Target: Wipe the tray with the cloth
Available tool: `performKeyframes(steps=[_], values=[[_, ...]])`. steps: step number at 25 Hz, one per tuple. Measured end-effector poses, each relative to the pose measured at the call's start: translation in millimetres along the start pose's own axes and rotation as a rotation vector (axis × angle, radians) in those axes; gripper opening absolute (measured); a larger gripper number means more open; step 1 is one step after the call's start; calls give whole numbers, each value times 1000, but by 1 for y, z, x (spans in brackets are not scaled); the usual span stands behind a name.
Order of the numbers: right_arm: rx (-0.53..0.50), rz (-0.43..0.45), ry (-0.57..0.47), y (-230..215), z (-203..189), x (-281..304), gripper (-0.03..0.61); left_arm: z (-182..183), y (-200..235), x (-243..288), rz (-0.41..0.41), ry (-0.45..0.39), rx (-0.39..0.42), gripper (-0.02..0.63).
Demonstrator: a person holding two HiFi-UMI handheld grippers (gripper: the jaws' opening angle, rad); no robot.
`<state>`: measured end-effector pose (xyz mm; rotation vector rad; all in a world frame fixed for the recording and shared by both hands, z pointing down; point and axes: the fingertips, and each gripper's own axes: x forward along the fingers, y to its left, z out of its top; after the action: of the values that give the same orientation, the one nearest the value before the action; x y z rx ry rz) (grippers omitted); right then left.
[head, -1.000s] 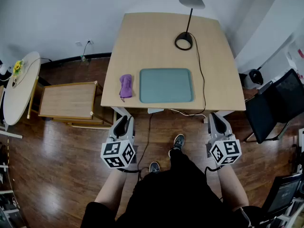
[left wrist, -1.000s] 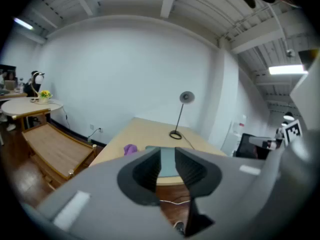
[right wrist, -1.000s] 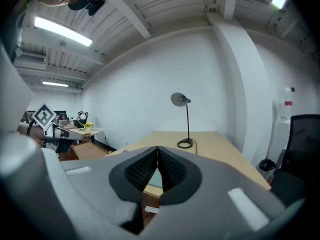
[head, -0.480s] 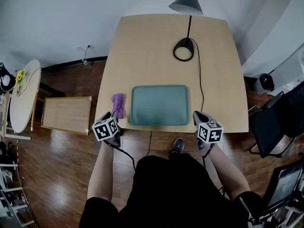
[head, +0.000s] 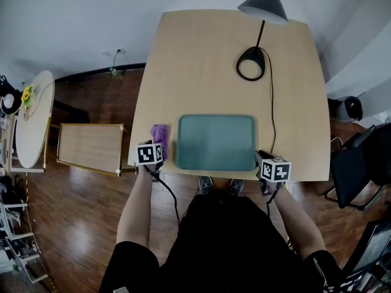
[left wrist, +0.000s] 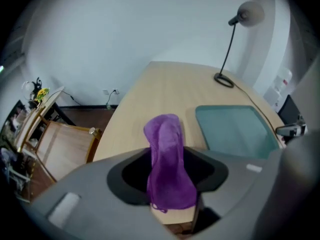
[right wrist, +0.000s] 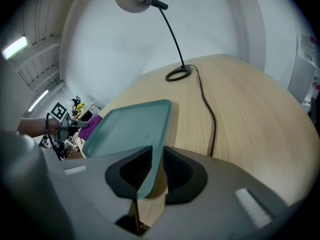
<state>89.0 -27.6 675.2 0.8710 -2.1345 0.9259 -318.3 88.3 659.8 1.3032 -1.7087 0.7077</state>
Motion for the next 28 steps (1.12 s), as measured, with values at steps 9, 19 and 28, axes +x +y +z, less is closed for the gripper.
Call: performKeyframes(steps=[9,19,28], values=[[16,-40,69,-6,-6,17,71,-6,-1,32,-48,119,39,173],[43,-5,101,-9,-17,27,57,49,-70,16,-288,38,-35,114],[56,-6,82,-2,-12,26,32,62,-93,56,-87,202,192,114]])
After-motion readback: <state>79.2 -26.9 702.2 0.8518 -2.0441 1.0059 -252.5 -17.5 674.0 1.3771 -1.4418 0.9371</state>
